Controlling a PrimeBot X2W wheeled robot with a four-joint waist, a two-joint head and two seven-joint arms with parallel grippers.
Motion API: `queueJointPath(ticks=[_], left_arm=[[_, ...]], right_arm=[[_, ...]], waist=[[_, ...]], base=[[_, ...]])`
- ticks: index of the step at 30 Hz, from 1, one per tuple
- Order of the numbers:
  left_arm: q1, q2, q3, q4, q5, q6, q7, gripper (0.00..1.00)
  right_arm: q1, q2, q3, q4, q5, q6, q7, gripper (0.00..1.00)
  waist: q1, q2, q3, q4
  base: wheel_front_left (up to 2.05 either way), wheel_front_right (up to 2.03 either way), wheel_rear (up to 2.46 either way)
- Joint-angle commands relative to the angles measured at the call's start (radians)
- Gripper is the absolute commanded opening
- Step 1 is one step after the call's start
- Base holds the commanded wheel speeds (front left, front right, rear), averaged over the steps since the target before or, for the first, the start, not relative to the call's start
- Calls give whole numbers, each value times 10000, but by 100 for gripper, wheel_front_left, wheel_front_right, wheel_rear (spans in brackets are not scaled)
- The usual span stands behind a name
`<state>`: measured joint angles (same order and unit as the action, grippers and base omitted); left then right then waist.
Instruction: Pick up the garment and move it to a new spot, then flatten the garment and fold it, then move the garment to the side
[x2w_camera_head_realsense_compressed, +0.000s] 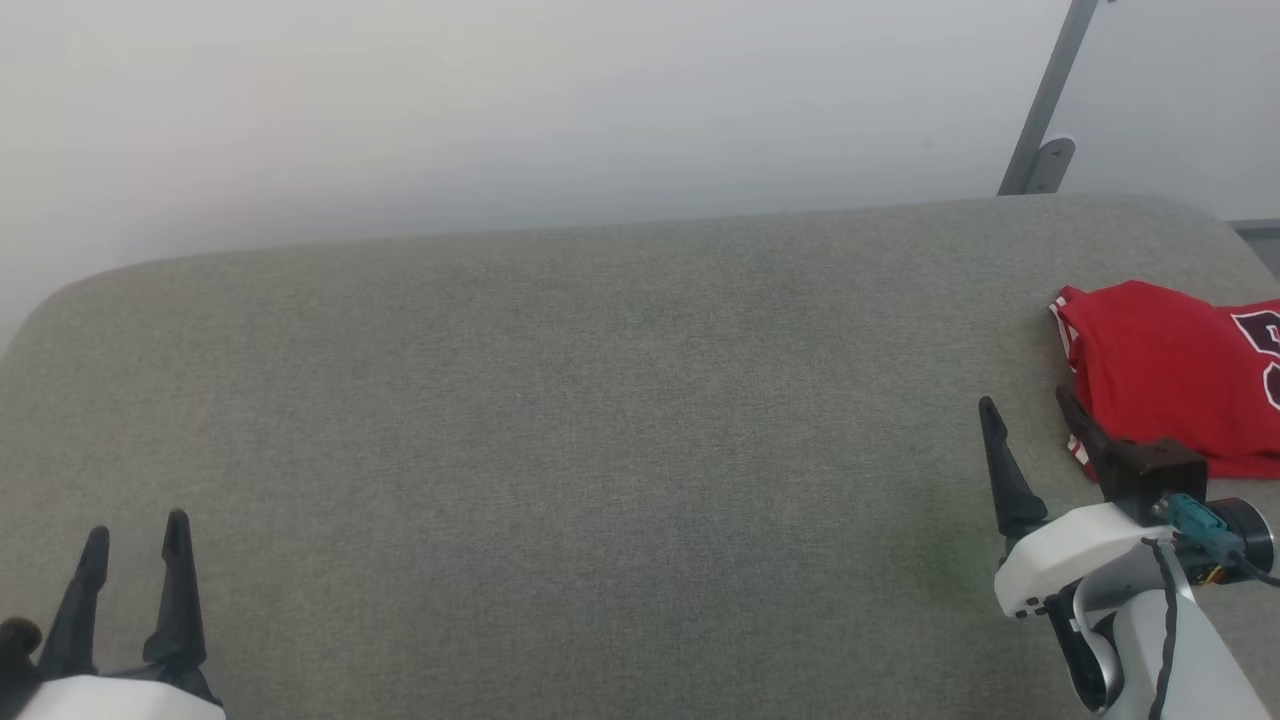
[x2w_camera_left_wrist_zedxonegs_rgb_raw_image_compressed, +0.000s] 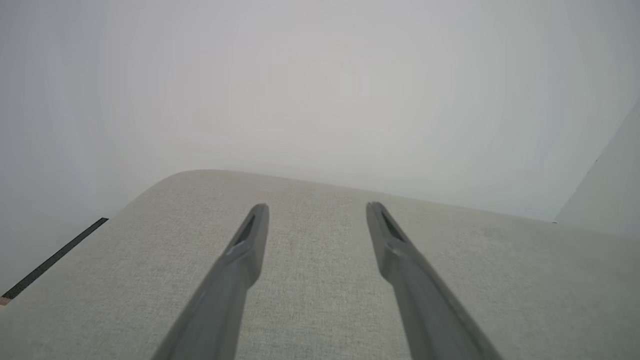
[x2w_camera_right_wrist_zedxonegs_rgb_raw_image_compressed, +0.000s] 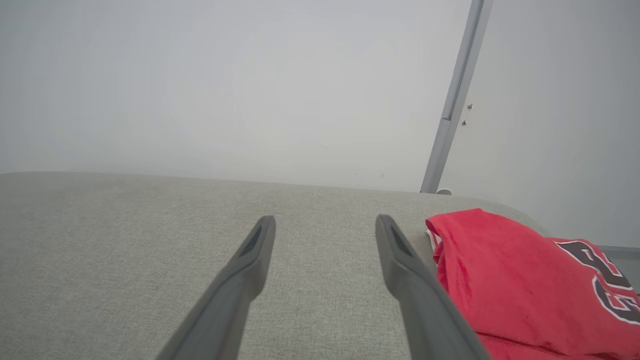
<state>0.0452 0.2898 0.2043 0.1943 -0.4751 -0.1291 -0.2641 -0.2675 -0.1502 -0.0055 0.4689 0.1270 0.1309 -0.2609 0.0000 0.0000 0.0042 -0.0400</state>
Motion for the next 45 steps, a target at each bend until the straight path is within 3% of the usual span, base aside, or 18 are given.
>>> queueJointPath(ticks=[1,26,27,31,45], left_arm=[[193,23,27,5,-24,-16,5,100],[236,169,-286,48,-16,-17,5,100],[207,157,-291,61,-73,0,0,0],[281,-164,-382,383,-149,0,27,0],[-84,-570,-464,398,-2233,-3,736,0]], right_arm=[[108,37,-28,18,-17,-4,-47,100],[194,163,-58,-38,-33,-4,-47,100],[166,153,-48,-8,27,0,0,0],[431,254,-52,307,112,2,87,0],[621,391,-273,-168,2856,1,800,0]], waist=[[0,0,-5,14],[0,0,12,147],[0,0,13,148],[0,0,13,151],[0,0,10,179]], base=[[0,0,0],[0,0,0],[0,0,0],[0,0,0],[0,0,0]])
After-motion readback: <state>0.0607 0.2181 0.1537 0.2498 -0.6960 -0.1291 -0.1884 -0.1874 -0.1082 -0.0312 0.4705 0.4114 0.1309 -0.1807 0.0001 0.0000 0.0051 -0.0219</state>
